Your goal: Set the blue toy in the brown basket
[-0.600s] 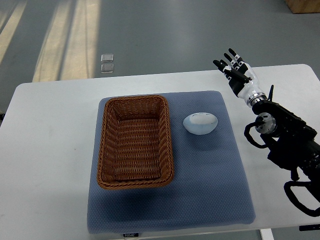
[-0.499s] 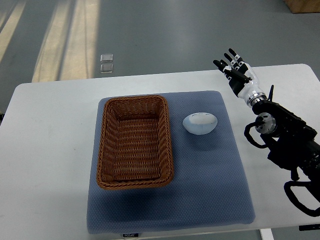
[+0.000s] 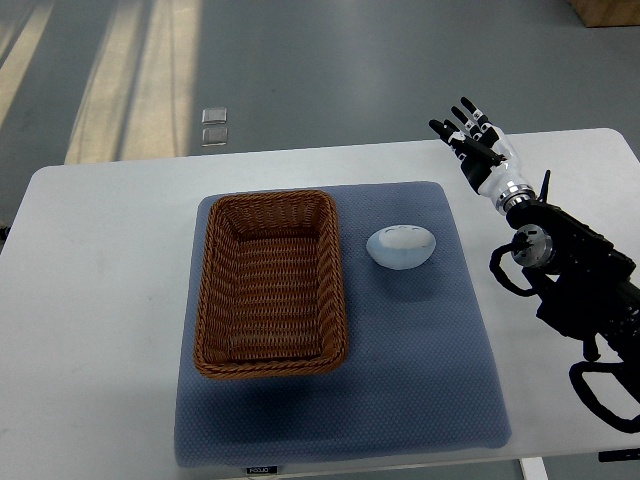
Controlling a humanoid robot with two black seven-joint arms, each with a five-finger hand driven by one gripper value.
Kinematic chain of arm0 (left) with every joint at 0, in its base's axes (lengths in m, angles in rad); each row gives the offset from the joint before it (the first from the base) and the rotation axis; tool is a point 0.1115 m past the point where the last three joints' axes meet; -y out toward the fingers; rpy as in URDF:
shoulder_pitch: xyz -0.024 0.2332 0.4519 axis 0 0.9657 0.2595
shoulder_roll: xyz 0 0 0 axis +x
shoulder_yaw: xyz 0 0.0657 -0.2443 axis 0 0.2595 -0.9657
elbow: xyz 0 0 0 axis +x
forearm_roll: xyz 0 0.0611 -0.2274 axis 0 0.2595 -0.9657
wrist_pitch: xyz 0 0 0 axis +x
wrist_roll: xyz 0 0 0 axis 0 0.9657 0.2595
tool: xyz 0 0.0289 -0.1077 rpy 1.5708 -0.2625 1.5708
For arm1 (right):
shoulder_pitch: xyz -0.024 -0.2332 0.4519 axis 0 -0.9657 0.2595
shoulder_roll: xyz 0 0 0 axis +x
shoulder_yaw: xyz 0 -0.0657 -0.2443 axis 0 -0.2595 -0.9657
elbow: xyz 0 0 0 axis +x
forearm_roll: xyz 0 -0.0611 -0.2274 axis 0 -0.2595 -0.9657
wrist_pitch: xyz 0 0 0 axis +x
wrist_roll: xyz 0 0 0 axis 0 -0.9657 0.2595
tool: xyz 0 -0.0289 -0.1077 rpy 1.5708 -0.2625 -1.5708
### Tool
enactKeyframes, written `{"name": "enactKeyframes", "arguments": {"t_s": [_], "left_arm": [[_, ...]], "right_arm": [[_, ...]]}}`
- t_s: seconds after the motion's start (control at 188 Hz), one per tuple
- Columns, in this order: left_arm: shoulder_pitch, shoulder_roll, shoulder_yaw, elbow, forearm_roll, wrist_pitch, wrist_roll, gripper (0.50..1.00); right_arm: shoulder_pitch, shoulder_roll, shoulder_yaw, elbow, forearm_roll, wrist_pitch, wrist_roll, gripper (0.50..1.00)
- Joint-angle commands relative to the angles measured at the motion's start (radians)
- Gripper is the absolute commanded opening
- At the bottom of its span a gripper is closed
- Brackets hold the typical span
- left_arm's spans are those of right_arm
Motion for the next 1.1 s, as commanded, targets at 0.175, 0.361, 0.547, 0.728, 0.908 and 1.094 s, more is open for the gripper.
{"name": "enactKeyframes", "arguments": {"t_s": [0.175, 0.361, 0.547, 0.728, 0.908, 1.094], "left_arm": [[0.000, 0.000, 0.002, 0.007, 0.000, 0.000, 0.000, 1.000], [-0.001, 0.000, 0.002, 0.005, 0.000, 0.000, 0.000, 1.000], [-0.001, 0.000, 0.002, 0.005, 0.000, 0.000, 0.000, 1.000], [-0.001, 0.000, 0.002, 0.005, 0.000, 0.000, 0.000, 1.000], [-0.001, 0.000, 0.002, 0.005, 0.001, 0.000, 0.000, 1.000], [-0.001, 0.000, 0.004, 0.005, 0.001, 0.000, 0.000, 1.000]], "right_arm": [[0.017, -0.004, 0.001, 0.000, 0.000, -0.014, 0.002, 0.971], [0.018, -0.015, 0.005, 0.034, 0.003, -0.031, 0.000, 0.971], [0.003, -0.073, 0.003, 0.161, -0.006, -0.133, -0.002, 0.971], [0.028, -0.125, -0.017, 0.173, -0.038, -0.143, -0.003, 0.971], [0.084, -0.245, -0.155, 0.258, -0.248, -0.153, -0.002, 0.971], [0.190, -0.397, -0.414, 0.353, -0.439, -0.121, -0.003, 0.971]]}}
